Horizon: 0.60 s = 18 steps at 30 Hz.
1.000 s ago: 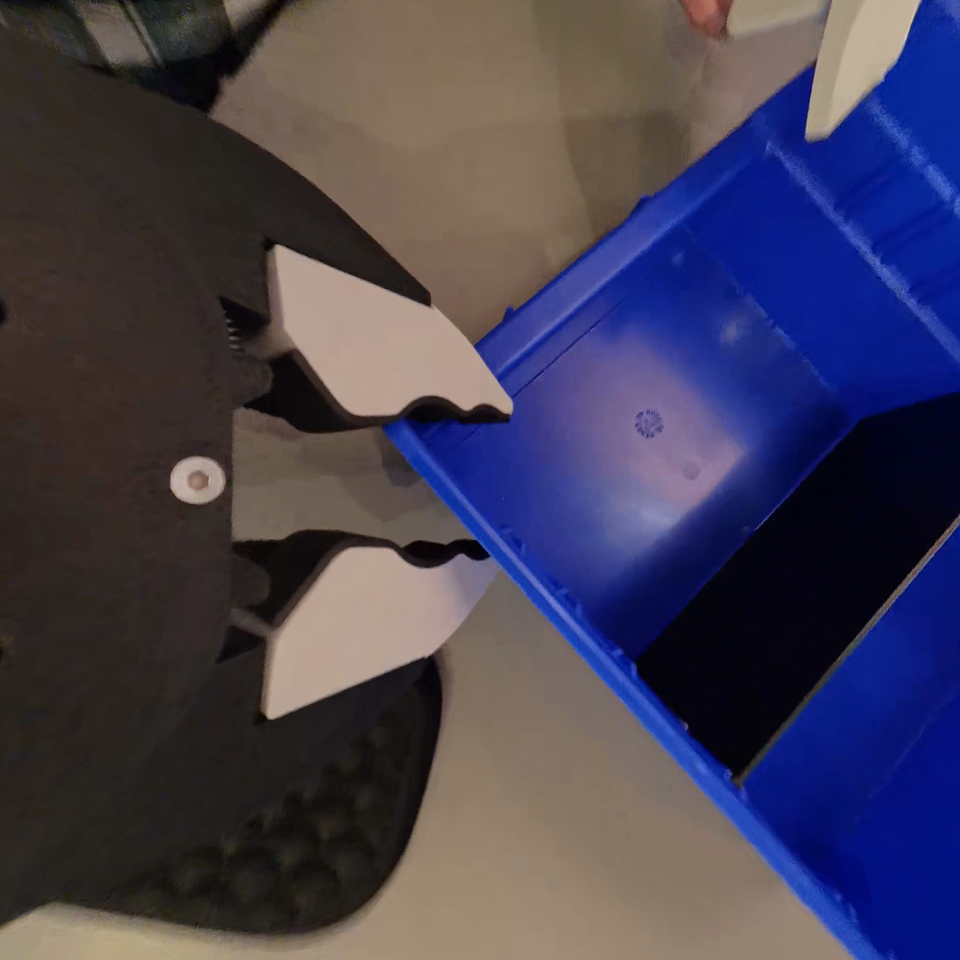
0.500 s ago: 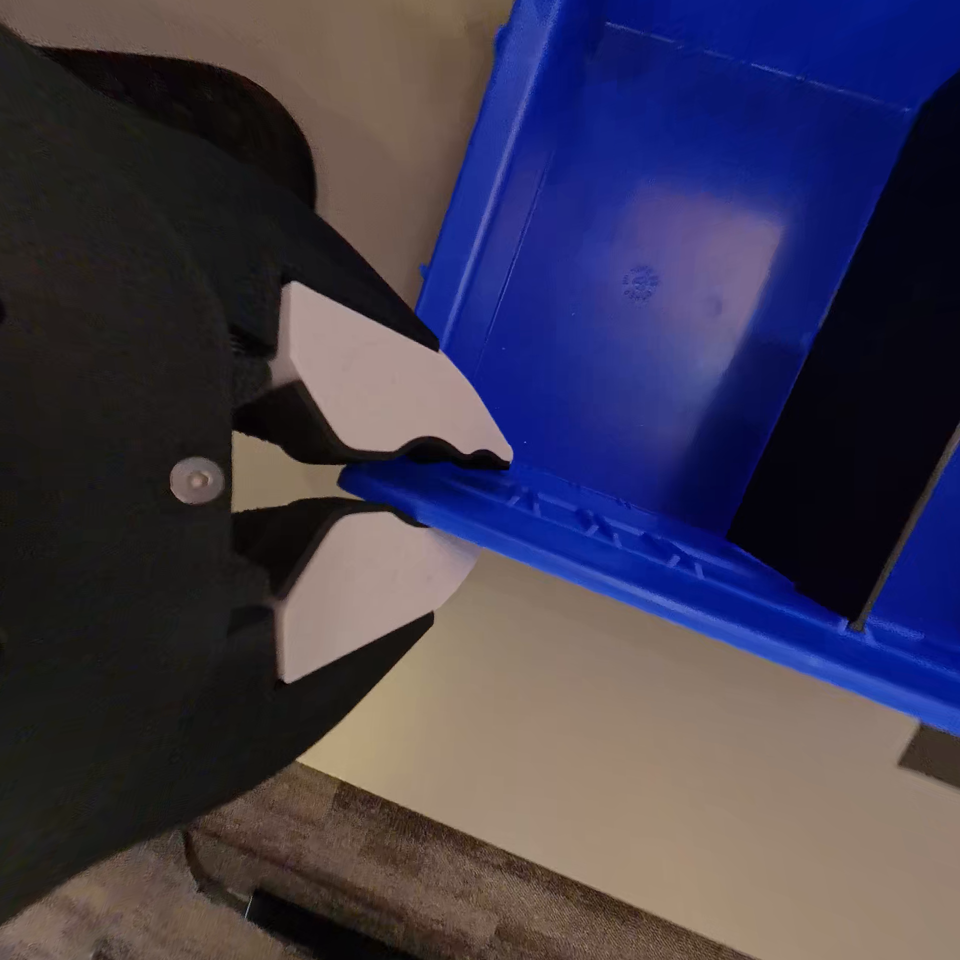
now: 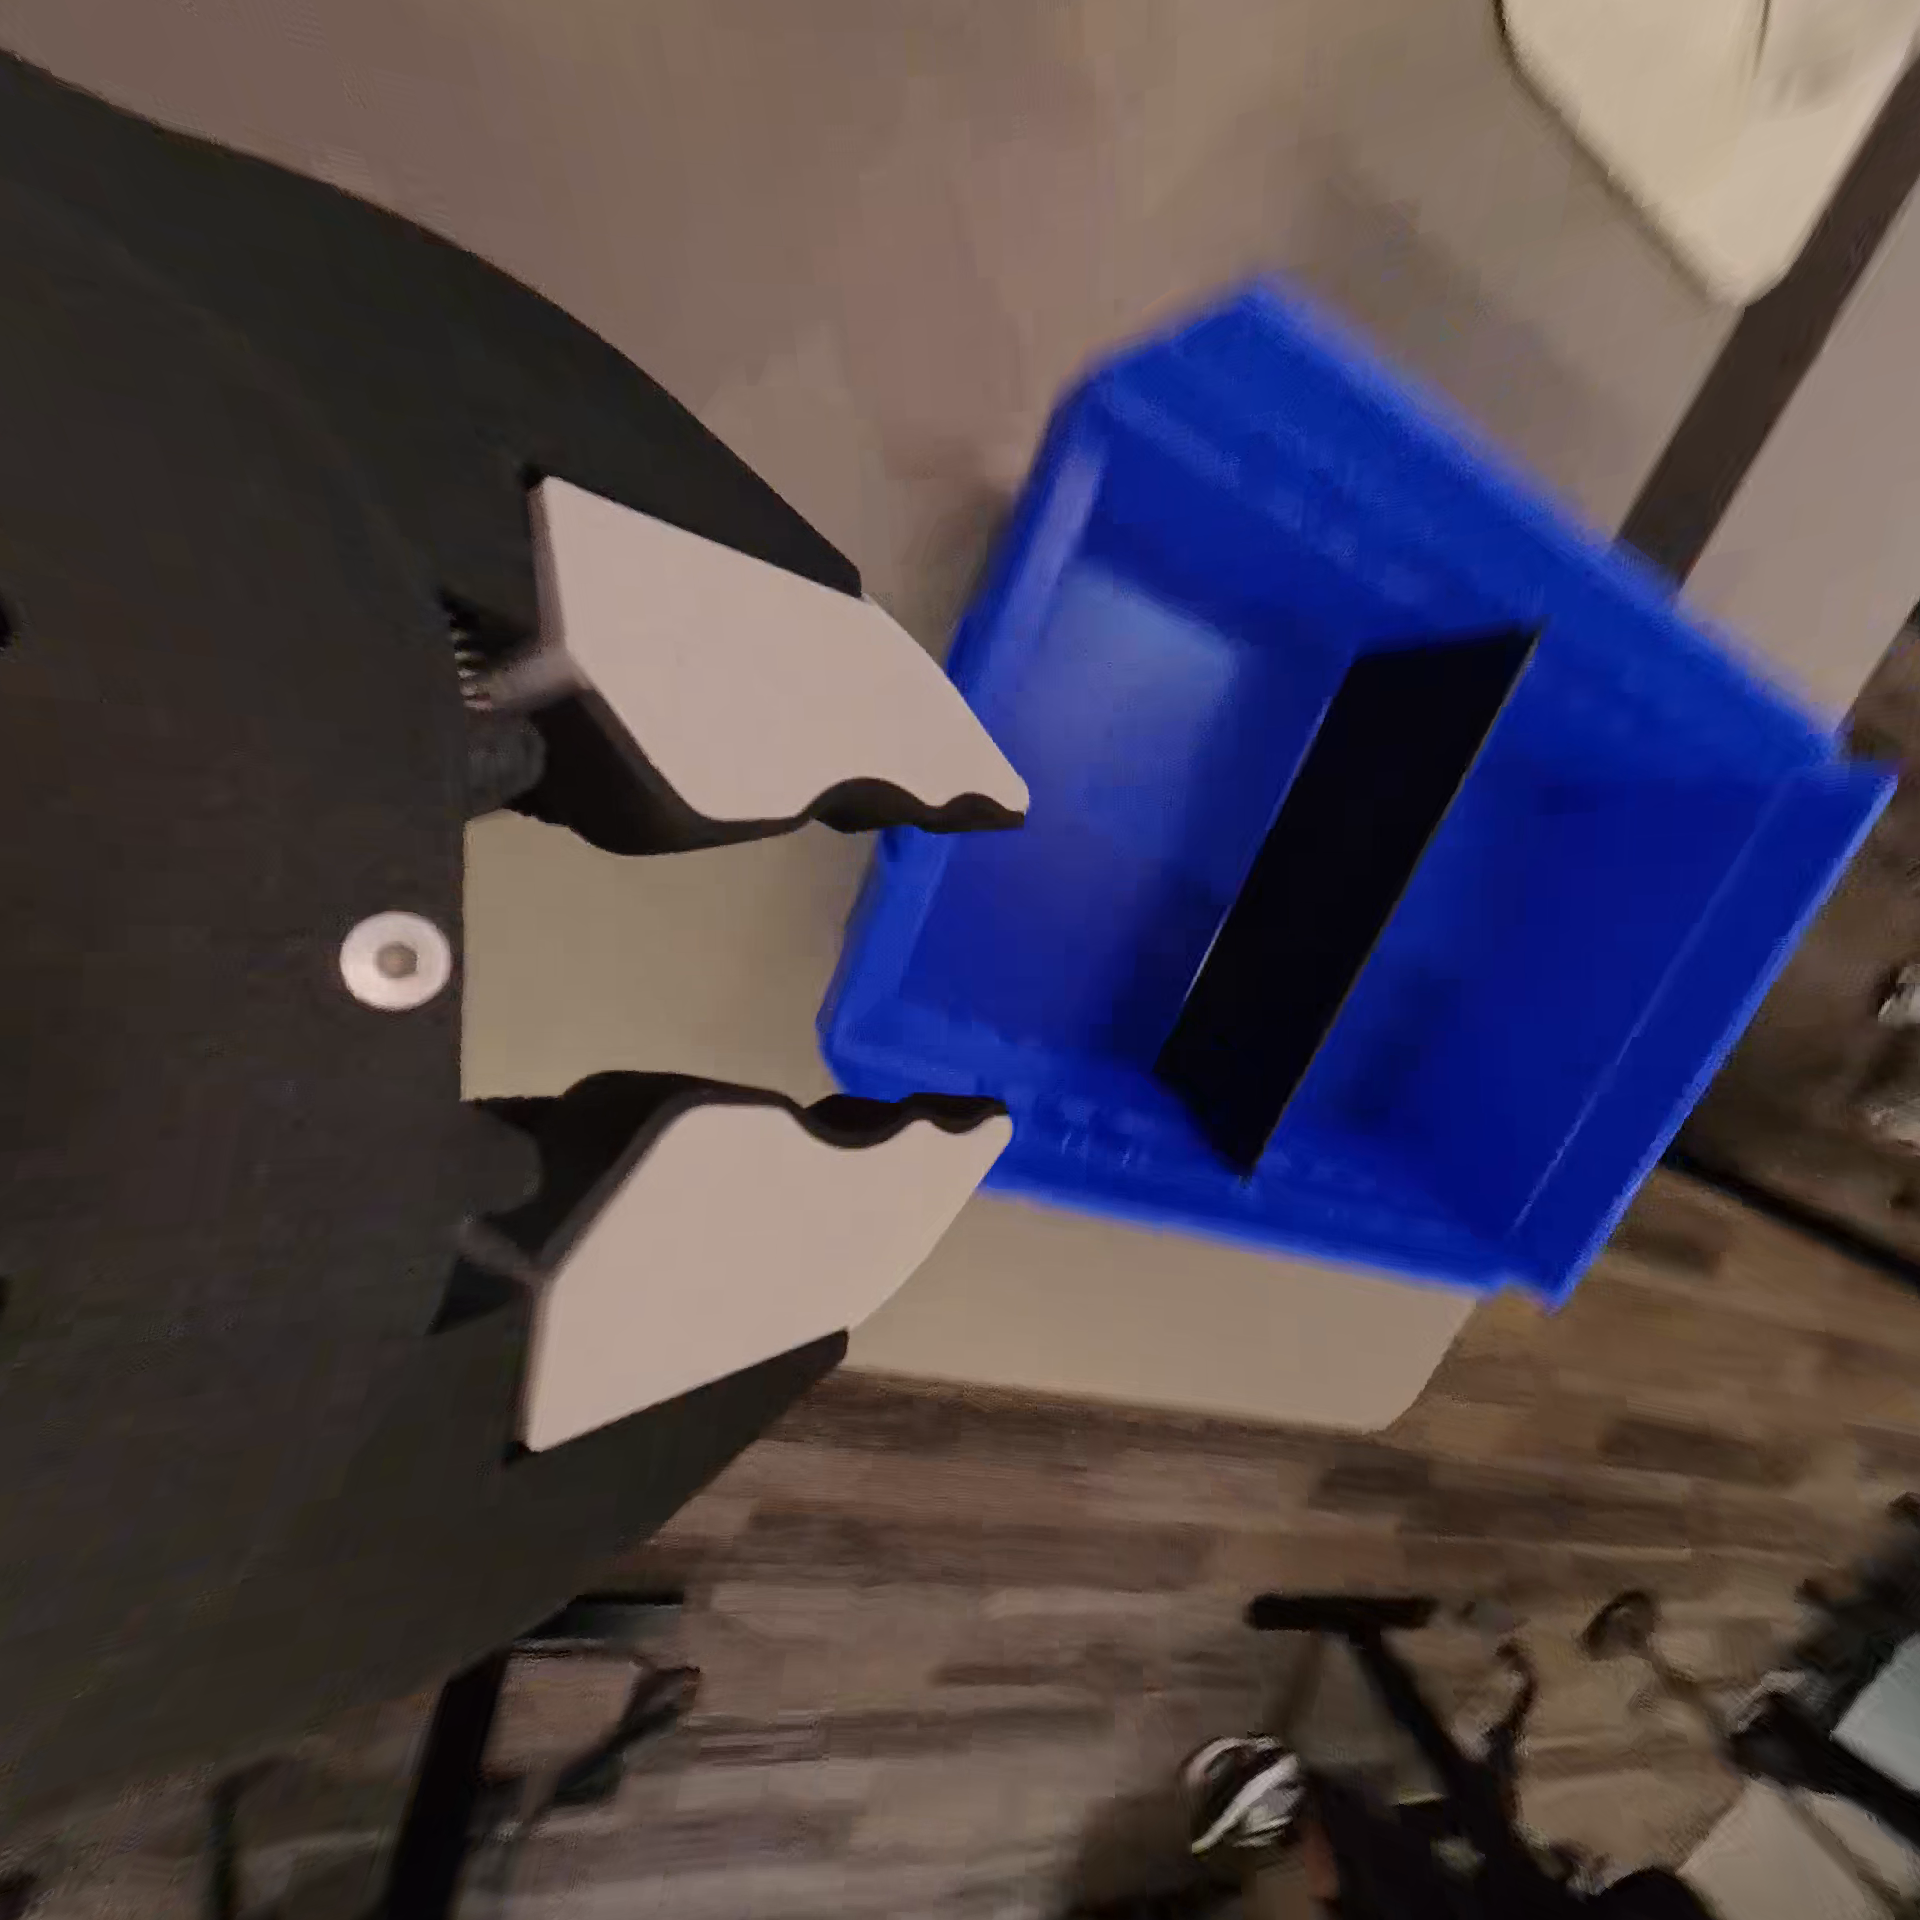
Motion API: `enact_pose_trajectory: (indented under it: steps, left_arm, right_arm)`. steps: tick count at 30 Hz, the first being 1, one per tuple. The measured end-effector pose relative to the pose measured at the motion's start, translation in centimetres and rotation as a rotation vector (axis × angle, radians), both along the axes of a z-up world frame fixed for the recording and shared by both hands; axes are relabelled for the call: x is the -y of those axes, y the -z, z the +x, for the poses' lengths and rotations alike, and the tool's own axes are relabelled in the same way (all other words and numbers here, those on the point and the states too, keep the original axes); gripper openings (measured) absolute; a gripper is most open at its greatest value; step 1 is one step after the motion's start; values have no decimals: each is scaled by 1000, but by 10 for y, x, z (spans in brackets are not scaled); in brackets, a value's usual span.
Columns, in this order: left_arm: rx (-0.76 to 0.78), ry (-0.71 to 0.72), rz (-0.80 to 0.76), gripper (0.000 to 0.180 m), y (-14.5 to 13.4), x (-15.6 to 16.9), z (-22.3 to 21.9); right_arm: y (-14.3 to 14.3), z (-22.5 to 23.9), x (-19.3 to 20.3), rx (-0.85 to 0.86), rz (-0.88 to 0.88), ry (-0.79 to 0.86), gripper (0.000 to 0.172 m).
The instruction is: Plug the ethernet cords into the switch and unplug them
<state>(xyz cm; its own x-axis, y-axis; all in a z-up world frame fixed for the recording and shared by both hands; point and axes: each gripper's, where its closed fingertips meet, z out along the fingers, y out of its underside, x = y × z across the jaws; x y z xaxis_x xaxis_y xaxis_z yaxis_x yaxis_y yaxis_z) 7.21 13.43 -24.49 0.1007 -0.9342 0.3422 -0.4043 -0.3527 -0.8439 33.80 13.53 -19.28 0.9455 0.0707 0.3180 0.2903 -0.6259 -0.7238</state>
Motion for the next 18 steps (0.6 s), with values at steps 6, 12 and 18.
enact_pose_trajectory:
  steps: [6,12,18]
  left_arm:
    - [-27,-186,210,52,-14,-16,-147]
    - [-294,-428,726,55,-60,-112,-296]
    - [-512,-382,1033,49,-100,-230,-373]
  right_arm:
    - [14,-176,-2,-135,13,-345,42]
    - [61,-303,-39,-151,11,-596,41]
    - [119,-375,-80,-303,-73,-738,39]
